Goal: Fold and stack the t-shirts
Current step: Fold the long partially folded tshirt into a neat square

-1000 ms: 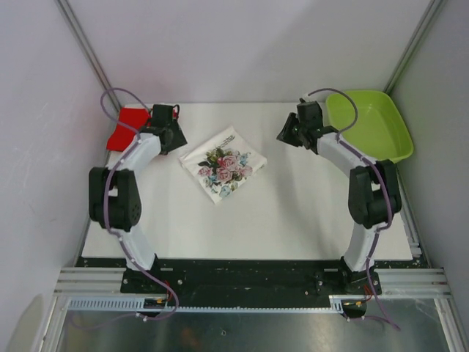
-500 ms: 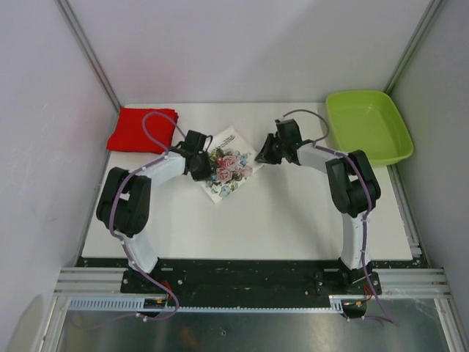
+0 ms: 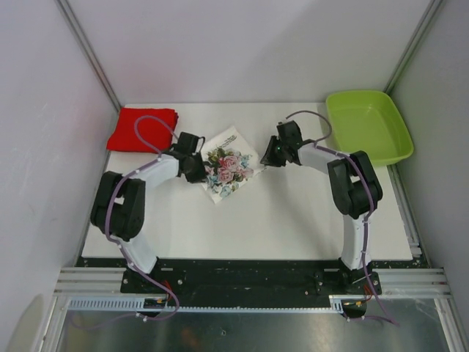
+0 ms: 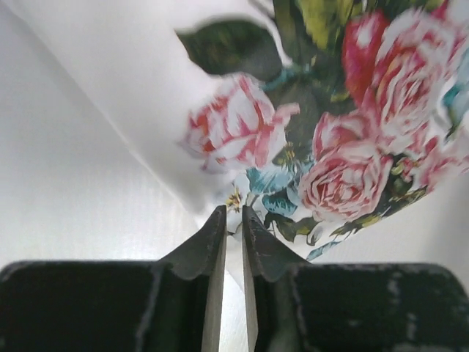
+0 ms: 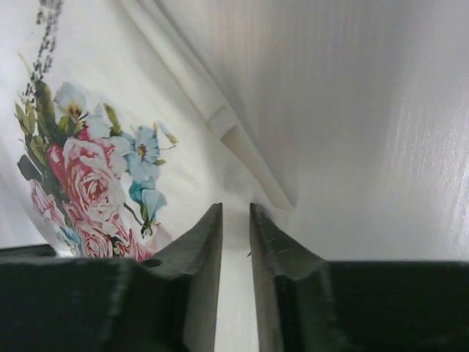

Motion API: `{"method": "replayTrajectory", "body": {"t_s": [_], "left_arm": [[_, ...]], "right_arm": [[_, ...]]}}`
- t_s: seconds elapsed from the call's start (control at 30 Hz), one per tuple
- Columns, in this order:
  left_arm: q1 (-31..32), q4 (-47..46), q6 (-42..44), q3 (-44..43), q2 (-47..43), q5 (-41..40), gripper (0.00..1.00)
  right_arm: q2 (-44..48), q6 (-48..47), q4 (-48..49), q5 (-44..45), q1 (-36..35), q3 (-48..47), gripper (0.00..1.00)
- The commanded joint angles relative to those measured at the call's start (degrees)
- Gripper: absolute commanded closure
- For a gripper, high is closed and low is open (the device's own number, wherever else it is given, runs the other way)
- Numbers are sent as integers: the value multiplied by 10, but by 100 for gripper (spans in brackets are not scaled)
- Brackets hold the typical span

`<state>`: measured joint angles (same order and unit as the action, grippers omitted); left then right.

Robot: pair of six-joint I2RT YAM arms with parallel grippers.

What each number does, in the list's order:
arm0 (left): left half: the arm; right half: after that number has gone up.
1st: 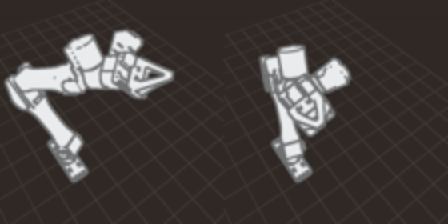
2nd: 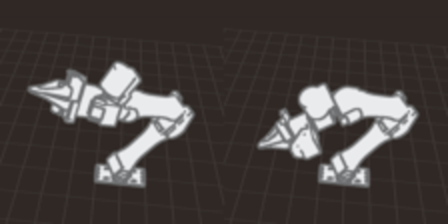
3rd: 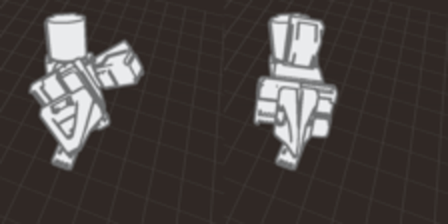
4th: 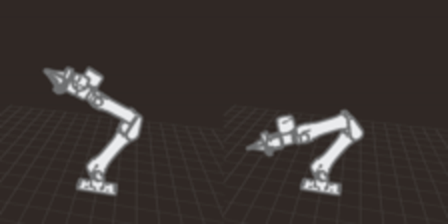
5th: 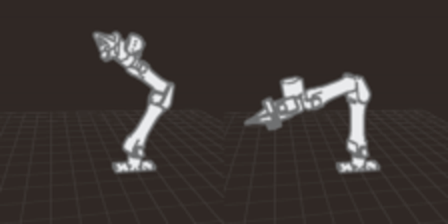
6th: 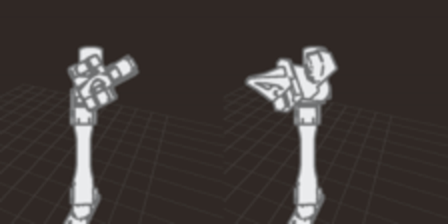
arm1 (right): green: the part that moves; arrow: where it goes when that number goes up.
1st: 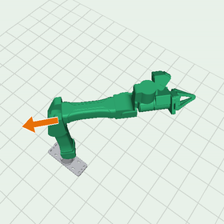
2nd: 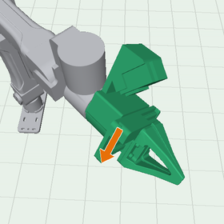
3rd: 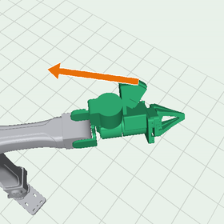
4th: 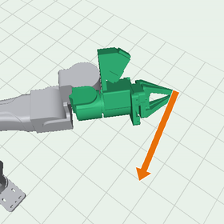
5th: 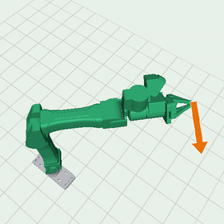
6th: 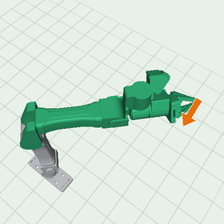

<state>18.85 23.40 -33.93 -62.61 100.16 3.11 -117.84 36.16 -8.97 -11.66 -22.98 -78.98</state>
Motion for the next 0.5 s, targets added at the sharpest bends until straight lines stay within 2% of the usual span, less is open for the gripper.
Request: {"method": "replayTrajectory", "body": {"t_s": [0.0, 0.07, 0.17, 0.47], "left_arm": [[-47, -7, 23, -56, -54, 3, 79], [-67, -7, 30, -85, -48, -3, 76], [-95, -7, 46, -136, -26, -24, 74], [-169, 0, 68, -257, 54, -104, 64]], "right_arm": [[49, -75, -13, 60, -40, -39, 68], [22, -108, -20, 55, -64, -81, 62], [-36, -141, -45, 40, -92, -152, 60], [-133, -126, -76, 13, -122, -265, 58]]}}
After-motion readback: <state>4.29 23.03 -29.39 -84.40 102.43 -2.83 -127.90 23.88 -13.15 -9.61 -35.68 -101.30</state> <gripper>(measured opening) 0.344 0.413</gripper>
